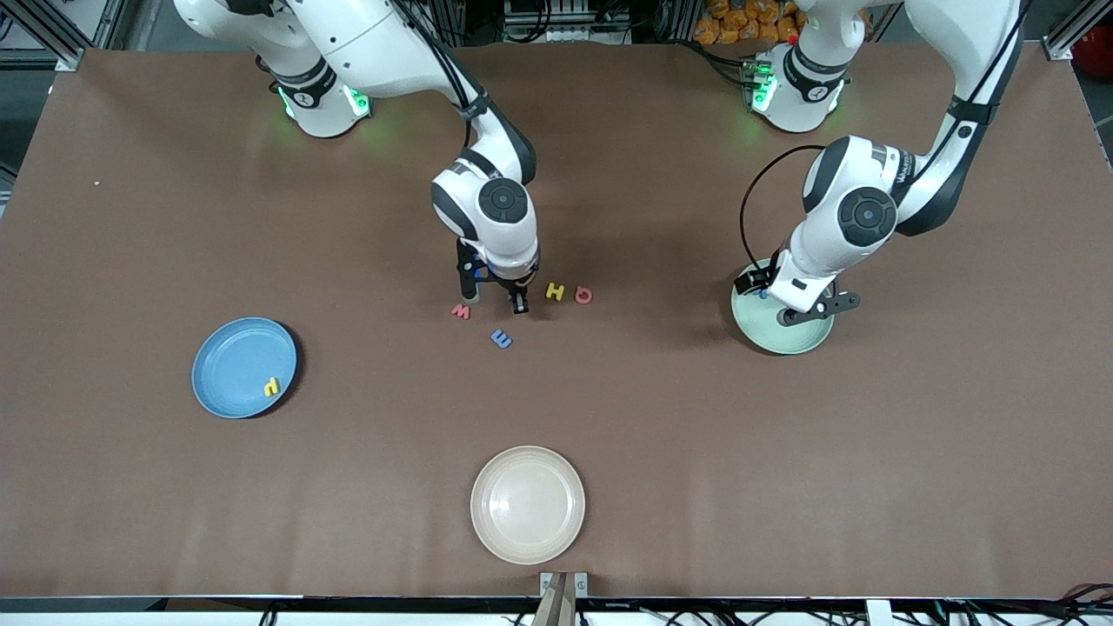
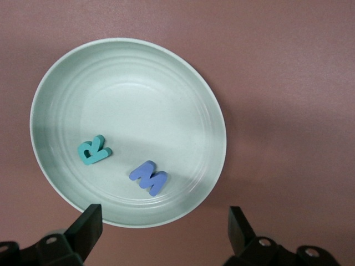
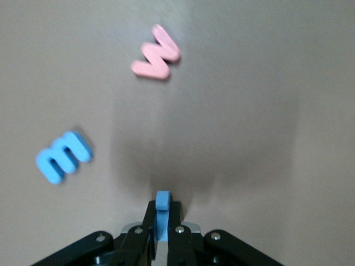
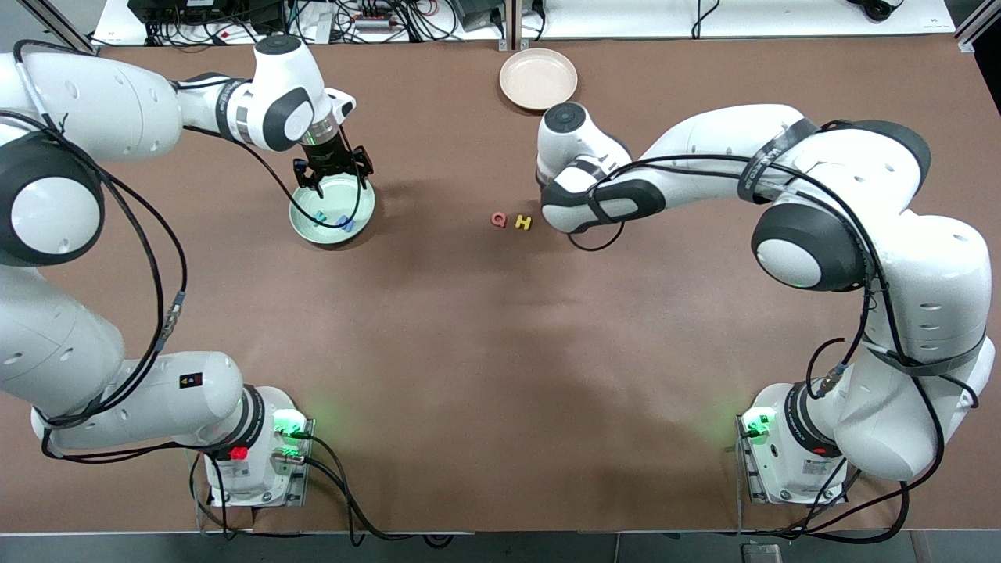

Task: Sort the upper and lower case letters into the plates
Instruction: 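Grasp the small blue lowercase letter with the right gripper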

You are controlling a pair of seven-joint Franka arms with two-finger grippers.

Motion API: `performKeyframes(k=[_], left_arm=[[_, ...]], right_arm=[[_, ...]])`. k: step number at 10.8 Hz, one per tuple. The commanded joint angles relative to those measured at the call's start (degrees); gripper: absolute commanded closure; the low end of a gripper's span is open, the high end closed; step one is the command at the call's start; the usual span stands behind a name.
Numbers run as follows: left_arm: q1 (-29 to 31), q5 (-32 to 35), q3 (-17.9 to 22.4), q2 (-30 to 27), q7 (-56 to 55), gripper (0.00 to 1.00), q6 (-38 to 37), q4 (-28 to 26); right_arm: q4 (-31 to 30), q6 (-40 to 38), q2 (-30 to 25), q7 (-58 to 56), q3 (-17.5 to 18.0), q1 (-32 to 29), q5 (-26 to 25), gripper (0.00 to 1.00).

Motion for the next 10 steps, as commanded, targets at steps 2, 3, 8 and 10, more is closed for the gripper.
performKeyframes(k=[2, 3, 8, 10], left_arm=[[0.05, -1.45, -0.54, -0.29, -1.67, 0.0, -0.99, 0.5], [0.05, -1.45, -0.54, -0.29, -1.67, 0.0, -0.99, 0.5], [-2.31, -1.54, -0.81, 0.24, -7.36, 0.0, -0.99, 1.64], [-6.43, -2.24, -0.81, 0.85, -14.46, 0.0, -0.9, 3.04]], right_arm=[[-0.76, -2.86, -4.48, -7.91, 0.46, -7.09, -1.65, 1.0], [-0.75, -4.0, -5.27, -10.9, 0.64, -9.2, -1.56, 1.0], [-0.75, -13.22, -7.39, -36.54, 5.36, -26.84, -0.86, 1.0], [-0.67, -17.27, -8.26, -47.88, 6.53, -32.84, -1.47, 1.0]])
